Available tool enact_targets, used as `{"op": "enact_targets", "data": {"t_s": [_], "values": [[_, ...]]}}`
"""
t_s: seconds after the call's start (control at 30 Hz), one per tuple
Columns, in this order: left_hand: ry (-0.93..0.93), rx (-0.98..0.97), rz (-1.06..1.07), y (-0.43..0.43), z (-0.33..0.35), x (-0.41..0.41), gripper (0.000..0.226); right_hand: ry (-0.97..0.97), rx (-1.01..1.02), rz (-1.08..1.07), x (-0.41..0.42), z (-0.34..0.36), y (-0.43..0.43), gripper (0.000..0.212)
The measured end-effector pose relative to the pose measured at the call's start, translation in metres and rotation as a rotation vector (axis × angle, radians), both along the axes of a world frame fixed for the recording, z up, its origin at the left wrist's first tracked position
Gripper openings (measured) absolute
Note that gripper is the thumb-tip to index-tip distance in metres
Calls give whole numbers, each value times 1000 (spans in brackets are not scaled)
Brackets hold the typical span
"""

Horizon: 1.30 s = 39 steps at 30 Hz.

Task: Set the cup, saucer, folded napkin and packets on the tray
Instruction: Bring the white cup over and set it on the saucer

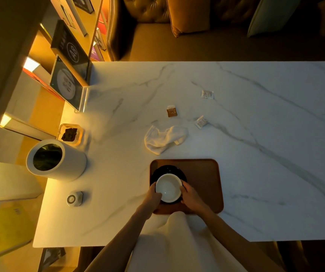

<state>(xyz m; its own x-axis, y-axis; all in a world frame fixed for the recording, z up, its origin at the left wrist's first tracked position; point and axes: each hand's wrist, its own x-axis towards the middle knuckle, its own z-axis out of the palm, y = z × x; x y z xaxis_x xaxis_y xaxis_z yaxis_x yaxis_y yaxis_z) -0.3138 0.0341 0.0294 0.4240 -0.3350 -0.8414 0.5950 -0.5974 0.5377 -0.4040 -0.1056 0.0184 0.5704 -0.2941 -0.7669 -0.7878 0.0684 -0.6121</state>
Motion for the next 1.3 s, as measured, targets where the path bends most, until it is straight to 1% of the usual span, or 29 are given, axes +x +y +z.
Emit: {"op": "enact_targets", "data": {"t_s": [0.17, 0.33, 0.57, 0.8, 1.07, 1.3], "values": [[-10, -3, -10, 1, -4, -1, 59, -21, -21, 21, 0, 1, 1, 42], [-8, -8, 23, 2, -4, -4, 58, -23, -42, 26, -2, -1, 2, 43], [-16, -21, 19, 6, -6, -6, 55, 41, 27, -24, -6, 0, -3, 49], [-40, -28, 34, 5, -7, -8, 52, 17, -7, -4, -4, 0, 2, 43], [-47, -28, 49, 5, -8, -10, 54, 21, -20, 13, -4, 2, 2, 44], [-49, -23, 34, 3, -10, -7, 54, -13, -26, 8, -6, 4, 3, 43]]}}
